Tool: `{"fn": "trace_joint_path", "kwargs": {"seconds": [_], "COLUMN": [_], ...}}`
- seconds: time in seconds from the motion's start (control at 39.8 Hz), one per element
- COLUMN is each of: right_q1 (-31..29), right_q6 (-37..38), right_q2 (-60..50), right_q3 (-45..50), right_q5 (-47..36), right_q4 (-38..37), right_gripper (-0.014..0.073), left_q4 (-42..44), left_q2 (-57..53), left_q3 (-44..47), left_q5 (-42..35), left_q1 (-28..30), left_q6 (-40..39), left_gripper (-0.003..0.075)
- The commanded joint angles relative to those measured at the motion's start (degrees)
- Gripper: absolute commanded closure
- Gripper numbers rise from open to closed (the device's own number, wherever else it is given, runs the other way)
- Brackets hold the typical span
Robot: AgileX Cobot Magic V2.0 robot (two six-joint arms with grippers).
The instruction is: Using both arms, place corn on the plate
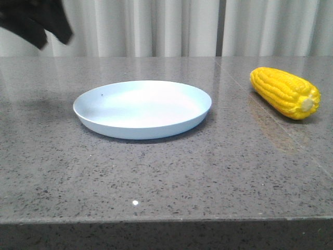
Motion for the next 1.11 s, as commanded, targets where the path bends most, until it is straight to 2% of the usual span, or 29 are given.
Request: {"fn": "trace_joint_path", "kwargs": {"seconds": [0.0,0.08,0.23,0.4,0.83,1.08], "right_q1": [-0.29,-0.29,-0.29,-0.29,-0.29,-0.29], "right_q6": [-0.4,-0.4,-0.4,-0.4,-0.4,-0.4], "right_q2": [0.5,0.5,0.5,0.5,0.5,0.5], "right_q3": [-1.98,-1.98,-1.98,-1.98,-1.98,-1.98], "right_q5": [-4.4,-4.4,-4.4,-4.4,-4.4,-4.4], "right_q4": [0.0,0.0,0.0,0.0,0.0,0.0], "right_gripper": [-0.0007,-0.0007,-0.0007,-0.0007,-0.0007,-0.0007], "left_q4": [10.89,16.53,21.32,21.25,21.04,22.83], "left_q2": [-4.62,-6.41,-11.92,-20.98,-52.73,-67.82], "left_q3": [-1.75,-1.32,2.96,12.73,42.14,46.25], "left_q5": [1.79,5.05,4.67,-1.25,-23.47,-25.67], "left_q1": [-0.08,-0.08,-0.08,-0.08,-0.18,-0.18], "left_q6": [-5.47,-8.98,-12.29,-13.38,-13.25,-13.25], "left_gripper": [0.0637,0.0739,0.0741,0.0741,0.0741,0.0741]}}
